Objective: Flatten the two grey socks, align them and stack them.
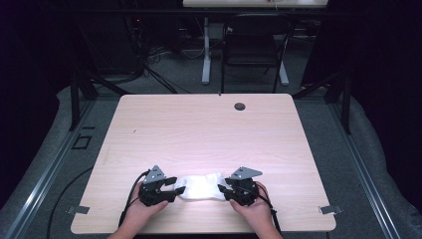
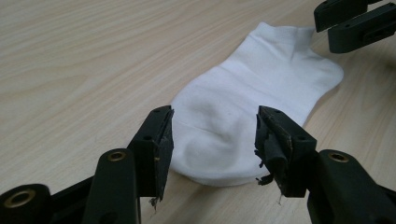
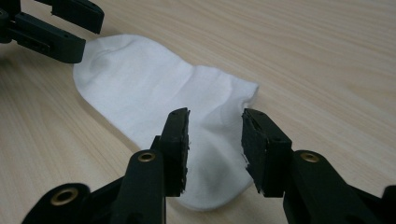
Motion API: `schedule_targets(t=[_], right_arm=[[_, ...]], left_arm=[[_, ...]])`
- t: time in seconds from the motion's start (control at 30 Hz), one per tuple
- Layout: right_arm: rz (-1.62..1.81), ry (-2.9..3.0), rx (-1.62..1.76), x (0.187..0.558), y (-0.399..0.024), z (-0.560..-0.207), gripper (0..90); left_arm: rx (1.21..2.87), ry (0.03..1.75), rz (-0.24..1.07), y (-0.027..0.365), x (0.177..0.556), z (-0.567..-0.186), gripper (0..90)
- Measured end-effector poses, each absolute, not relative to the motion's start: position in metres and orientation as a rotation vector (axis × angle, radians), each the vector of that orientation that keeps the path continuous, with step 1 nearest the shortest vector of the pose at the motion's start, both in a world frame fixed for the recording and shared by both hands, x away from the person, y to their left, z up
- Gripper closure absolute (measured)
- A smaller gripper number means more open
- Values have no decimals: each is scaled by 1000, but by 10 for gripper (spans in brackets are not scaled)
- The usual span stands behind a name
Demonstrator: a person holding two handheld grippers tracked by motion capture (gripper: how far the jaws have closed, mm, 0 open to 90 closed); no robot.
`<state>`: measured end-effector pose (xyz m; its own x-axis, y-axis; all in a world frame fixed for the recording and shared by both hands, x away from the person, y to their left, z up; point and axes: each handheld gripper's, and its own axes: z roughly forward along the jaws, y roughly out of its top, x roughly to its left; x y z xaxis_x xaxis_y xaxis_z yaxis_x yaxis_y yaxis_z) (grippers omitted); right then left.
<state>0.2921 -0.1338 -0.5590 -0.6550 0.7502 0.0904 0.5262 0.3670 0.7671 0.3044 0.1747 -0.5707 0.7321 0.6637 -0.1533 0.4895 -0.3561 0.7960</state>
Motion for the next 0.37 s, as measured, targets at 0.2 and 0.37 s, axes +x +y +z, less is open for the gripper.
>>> schedule_targets(t=[0.2, 0.37], right_arm=[[1172, 2322, 1145, 289, -146, -554, 602], [1158, 2284, 1145, 287, -156, -555, 598]], left_arm=[[2015, 892, 270, 188, 304, -567, 464], [1995, 921, 283, 199, 305, -564, 463]])
